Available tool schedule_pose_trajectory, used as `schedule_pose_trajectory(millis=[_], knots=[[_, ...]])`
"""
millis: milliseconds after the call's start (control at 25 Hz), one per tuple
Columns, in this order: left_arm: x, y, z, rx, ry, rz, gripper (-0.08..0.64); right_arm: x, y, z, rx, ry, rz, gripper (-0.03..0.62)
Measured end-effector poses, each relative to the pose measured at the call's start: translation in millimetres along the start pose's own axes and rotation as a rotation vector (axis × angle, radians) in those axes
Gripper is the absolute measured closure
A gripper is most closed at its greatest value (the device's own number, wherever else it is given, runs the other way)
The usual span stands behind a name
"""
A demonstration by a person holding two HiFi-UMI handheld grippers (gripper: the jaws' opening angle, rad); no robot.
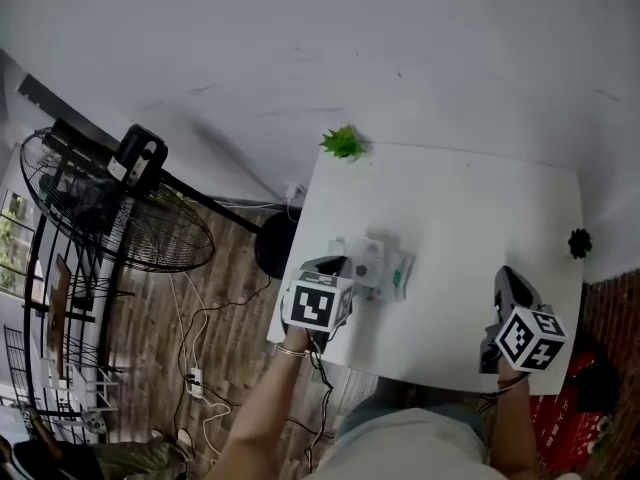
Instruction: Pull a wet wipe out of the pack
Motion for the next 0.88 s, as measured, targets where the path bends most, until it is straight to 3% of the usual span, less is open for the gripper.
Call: schedule_pose_trajectory(millis=[880], knots=[[-38, 3, 7, -0.063, 0.132, -0.028, 0.548, -16, -9, -18, -0.075, 0.059, -0.043, 0.591]])
Point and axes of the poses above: the fingertips, and each gripper's own axes: x forward along the fingers, y to its right, z out of its underside, the point moved 9 cm from there along -x, backward along the fingers, and after that the axes turned 14 degrees about -y, right-handed, at the moved point
